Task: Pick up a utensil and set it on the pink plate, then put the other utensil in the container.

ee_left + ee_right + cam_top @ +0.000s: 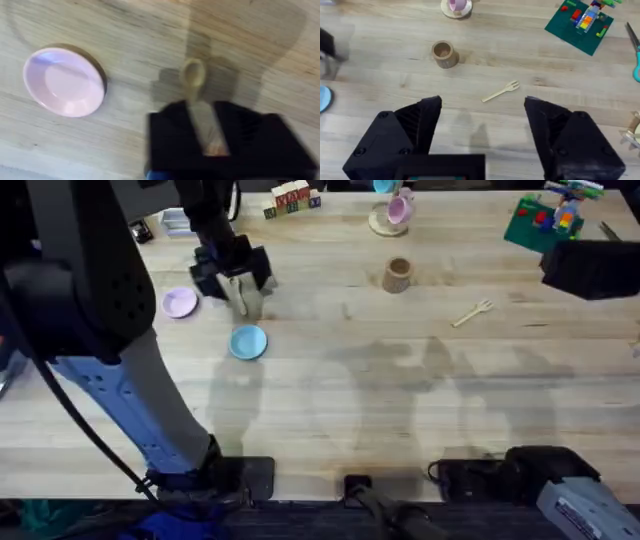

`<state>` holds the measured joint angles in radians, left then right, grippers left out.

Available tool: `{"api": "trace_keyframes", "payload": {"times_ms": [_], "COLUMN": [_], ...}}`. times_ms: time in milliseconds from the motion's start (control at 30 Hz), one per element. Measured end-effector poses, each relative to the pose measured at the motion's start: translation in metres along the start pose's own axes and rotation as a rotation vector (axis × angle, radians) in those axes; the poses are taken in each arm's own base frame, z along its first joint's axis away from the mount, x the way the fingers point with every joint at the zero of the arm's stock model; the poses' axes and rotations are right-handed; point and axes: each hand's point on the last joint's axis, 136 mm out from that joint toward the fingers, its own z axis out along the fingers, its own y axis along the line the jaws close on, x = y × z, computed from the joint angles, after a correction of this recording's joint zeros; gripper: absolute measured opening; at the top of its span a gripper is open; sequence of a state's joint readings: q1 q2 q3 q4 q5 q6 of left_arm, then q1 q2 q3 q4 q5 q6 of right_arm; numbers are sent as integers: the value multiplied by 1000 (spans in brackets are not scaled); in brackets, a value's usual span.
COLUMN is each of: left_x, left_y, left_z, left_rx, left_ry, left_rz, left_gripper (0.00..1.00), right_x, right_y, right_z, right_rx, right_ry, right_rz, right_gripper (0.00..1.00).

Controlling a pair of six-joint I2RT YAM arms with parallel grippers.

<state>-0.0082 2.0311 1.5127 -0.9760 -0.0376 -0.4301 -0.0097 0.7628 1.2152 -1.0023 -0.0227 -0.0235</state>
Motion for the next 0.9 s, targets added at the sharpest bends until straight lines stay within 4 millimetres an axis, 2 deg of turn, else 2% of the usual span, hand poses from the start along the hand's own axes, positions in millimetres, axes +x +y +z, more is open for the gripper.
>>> {"api": "trace_keyframes", "payload": {"times_ms": [100, 133, 167, 567, 800, 900], "left_x": [1, 2, 2, 5, 22, 26], "left_y": [-2, -2, -2, 0, 11, 15], "left_z": [0, 0, 0, 0, -4, -15], "left_rx": [3, 2, 1, -6, -47, -48], "left_ry": [4, 6, 7, 16, 77, 77], "left_rz": [5, 7, 8, 17, 44, 54], "left_gripper": [232, 105, 63, 44, 44, 43], "right_x": [0, 0, 0, 0, 0, 0], "right_y": [0, 0, 0, 0, 0, 0], "right_z": [0, 0, 0, 0, 0, 0], "right_rx": [0, 0, 0, 0, 0, 0], "right_ry": [0, 0, 0, 0, 0, 0], "right_rz": [0, 0, 0, 0, 0, 0], "right_gripper": [996, 996, 996, 995, 996, 996]}}
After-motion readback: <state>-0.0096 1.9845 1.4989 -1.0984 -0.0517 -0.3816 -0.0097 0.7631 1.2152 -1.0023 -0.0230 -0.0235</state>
